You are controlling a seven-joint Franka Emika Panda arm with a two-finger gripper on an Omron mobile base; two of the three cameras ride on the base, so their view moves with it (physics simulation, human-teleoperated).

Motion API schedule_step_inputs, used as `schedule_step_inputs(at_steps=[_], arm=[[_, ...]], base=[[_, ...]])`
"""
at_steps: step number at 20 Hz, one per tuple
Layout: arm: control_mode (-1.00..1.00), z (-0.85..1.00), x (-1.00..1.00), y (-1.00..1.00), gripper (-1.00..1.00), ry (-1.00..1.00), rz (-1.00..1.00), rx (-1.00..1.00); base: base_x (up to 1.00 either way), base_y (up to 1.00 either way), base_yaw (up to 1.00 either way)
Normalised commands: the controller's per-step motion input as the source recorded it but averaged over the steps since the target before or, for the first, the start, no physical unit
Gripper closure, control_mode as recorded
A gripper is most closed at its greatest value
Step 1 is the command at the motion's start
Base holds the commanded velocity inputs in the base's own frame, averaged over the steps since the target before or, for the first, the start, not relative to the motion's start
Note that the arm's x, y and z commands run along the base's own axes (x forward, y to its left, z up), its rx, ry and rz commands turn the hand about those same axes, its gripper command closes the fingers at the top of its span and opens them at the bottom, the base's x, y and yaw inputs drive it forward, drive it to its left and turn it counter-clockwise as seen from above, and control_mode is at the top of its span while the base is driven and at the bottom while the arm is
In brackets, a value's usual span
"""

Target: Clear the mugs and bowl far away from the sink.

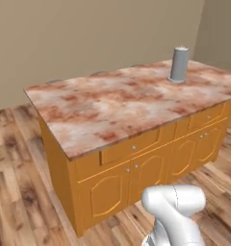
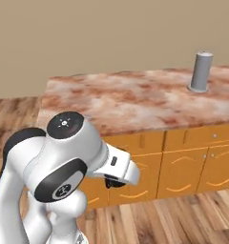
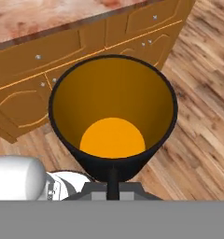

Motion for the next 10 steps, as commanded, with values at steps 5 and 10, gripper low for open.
schedule_step_inputs(at_steps=[5,10], arm=[[1.0,0.0,0.0,0.0,1.0,0.0,0.0,0.0],[1.0,0.0,0.0,0.0,1.0,0.0,0.0,0.0]], base=[[0.69,0.69,0.46],[0.94,0.57,0.36]])
